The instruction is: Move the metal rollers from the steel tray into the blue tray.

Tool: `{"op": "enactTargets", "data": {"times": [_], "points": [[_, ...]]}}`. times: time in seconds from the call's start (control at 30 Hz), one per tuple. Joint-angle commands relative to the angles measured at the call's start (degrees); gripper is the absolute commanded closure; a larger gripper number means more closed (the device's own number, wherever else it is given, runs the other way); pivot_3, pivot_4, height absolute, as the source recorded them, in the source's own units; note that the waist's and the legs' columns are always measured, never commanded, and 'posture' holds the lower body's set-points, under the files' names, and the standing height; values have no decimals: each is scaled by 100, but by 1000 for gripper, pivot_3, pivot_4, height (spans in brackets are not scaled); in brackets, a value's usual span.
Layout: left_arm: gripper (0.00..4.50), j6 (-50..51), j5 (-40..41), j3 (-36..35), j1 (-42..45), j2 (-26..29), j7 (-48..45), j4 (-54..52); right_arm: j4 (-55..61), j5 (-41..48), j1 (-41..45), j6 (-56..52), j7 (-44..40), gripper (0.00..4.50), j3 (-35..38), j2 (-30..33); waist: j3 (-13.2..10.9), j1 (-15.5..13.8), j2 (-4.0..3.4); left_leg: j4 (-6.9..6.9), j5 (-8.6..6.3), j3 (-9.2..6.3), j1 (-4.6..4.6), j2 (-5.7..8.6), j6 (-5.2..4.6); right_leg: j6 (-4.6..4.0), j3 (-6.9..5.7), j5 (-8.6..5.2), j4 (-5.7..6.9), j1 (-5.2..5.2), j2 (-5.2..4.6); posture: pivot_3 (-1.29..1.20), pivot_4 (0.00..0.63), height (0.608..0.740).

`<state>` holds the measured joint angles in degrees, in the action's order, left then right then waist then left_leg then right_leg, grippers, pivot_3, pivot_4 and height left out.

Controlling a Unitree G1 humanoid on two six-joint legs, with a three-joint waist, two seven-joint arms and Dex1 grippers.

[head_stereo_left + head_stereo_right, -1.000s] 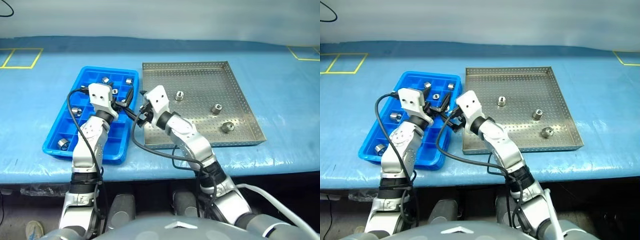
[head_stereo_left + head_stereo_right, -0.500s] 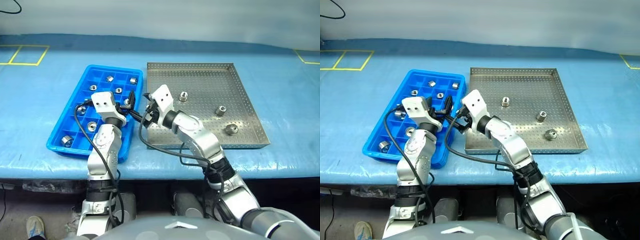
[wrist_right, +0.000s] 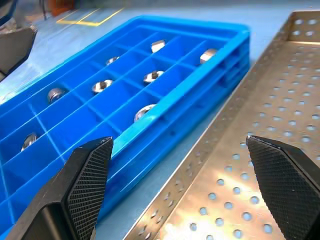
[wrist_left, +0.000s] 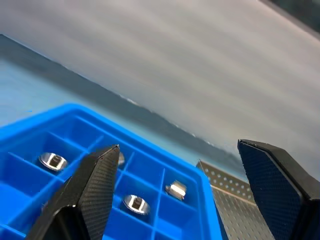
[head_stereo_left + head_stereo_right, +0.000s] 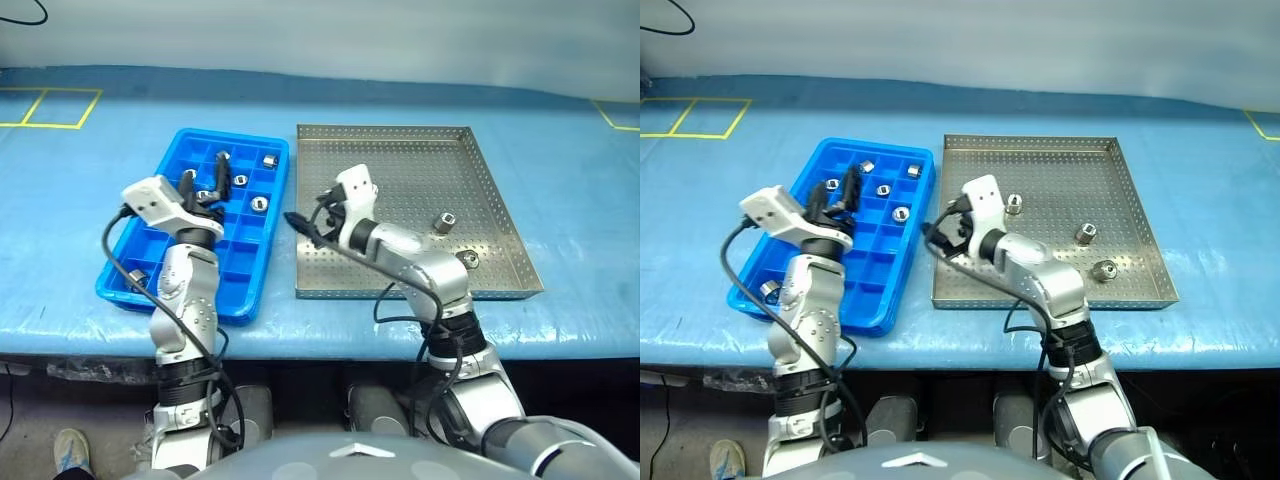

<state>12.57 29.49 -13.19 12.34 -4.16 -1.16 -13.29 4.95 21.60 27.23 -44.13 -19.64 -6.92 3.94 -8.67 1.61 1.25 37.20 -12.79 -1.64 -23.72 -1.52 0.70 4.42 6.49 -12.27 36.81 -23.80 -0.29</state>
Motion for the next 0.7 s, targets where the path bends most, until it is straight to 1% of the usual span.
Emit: {"op": "enactTargets", "data": {"times": [0.03, 0.2, 0.3, 0.33, 0.4, 0.5, 0.6, 0.7], "points": [[350, -58, 2, 64, 81, 96, -74, -234, 326, 51, 67, 159, 7, 0, -2, -118, 0, 21, -1, 0, 0, -1, -1, -2, 0, 8, 0, -3, -1, -1, 2, 62, 150, 740], [350, 31, -335, 548, -151, 546, -506, -417, 78, -697, 233, 899, 882, 0, 153, -250, 0, 22, -1, -1, 0, -3, -1, -1, 1, 12, -1, -7, 0, -1, 2, 59, 150, 740], [350, 169, -1102, 1073, -400, 1129, -677, -529, -111, -1035, 437, 1268, 1592, 0, 356, -527, -1, 44, -3, -2, 0, 0, -1, 2, 1, 12, 1, -7, -2, -1, -1, 66, 150, 740], [350, 197, -1233, 1205, -482, 1263, -736, -588, -200, -1211, 535, 1295, 1810, 0, 351, -566, -3, 48, -5, -5, 0, 1, 0, 1, 1, 12, 2, -7, -1, -4, 0, 76, 150, 740], [350, 285, -1292, 1351, -606, 1408, -835, -714, -423, -1377, 686, 1346, 2113, 0, 431, -668, -3, 43, -6, -9, 1, 1, 1, -2, 2, 3, 0, -4, 2, -7, 1, 97, 150, 740], [350, 449, -1477, 1562, -741, 1636, -983, -856, -961, -1645, 951, 1299, 2921, 0, 758, -878, -4, 29, -7, -14, 1, 0, 2, -4, 2, -17, -3, 5, 3, -9, 0, 122, 150, 740], [350, 532, -1565, 1715, -878, 1725, -1072, -1004, -1471, -1600, 1197, 1390, 3396, 0, 1191, -1039, -6, -31, -11, -17, 2, -4, 0, -5, 3, -20, -10, 6, 3, -10, 0, 167, 150, 740], [350, 588, -1670, 1854, -1066, 1740, -1111, -1165, -1916, -1524, 1461, 1363, 3698, 0, 1505, -1113, -12, -89, -20, -20, 1, -3, -3, 0, 2, -20, -12, 5, -1, -10, -9, 201, 150, 740]]}}
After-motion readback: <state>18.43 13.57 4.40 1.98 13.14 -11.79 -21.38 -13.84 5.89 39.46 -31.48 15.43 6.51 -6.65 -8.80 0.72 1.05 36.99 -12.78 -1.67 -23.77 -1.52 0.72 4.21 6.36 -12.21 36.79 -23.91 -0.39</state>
